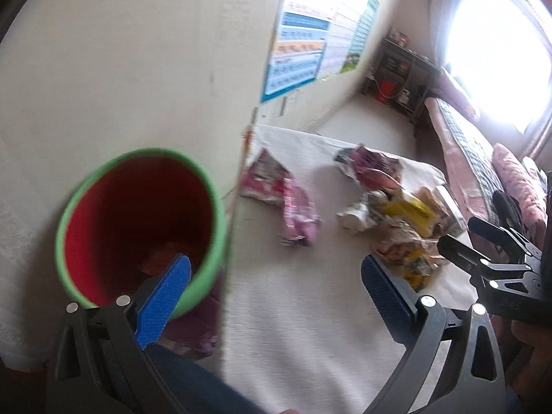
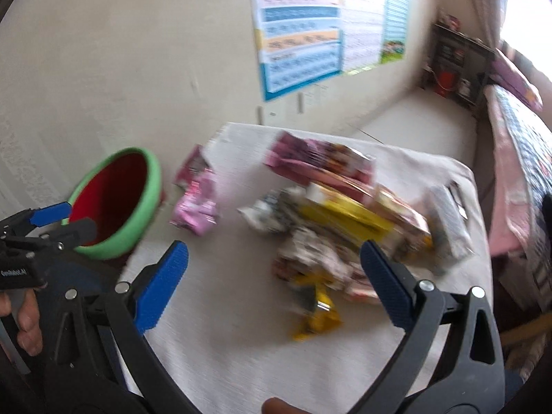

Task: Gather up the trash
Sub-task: 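Move both tools back over the table of wrappers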

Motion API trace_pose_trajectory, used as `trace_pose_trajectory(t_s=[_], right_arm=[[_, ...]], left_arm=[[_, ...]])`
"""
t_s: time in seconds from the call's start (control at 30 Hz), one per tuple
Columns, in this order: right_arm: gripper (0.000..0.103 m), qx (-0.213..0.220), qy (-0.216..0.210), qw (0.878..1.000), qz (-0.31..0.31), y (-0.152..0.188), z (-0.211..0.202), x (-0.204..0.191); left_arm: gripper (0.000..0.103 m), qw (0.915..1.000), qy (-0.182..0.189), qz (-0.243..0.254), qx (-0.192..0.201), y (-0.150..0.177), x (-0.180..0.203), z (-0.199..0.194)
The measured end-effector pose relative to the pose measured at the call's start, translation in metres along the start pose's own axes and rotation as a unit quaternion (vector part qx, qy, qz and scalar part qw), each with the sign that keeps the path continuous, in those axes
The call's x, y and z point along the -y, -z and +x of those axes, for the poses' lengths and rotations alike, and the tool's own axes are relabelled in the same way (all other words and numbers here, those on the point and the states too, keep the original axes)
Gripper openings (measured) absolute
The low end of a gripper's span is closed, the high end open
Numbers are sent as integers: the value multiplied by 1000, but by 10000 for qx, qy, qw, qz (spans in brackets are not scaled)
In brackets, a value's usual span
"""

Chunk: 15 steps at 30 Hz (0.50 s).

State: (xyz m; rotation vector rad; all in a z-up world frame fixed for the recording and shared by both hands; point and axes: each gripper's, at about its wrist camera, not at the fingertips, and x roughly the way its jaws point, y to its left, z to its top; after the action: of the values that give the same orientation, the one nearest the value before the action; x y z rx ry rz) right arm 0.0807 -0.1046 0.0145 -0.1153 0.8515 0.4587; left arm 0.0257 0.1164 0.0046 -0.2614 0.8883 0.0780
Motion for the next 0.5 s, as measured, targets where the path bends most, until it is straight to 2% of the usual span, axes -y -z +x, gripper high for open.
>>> trace_pose_trajectory(t_s=[0.2,0.33,0.43,0.5], right_arm=[[98,17,300,9995,100,19,-16,44],[98,-51,448,9988,185,31,-19,68],[98,-150,504,9984,204,38,-16,80],[98,-217,532,9982,141,42,-12,86]], left_arm=[[95,9992,297,137,-219,4,36,17],[95,9988,270,246,-329,4,52,27],[95,9985,309,193,-415,2,51,35],[95,9985,196,184,-477,0,47,41]])
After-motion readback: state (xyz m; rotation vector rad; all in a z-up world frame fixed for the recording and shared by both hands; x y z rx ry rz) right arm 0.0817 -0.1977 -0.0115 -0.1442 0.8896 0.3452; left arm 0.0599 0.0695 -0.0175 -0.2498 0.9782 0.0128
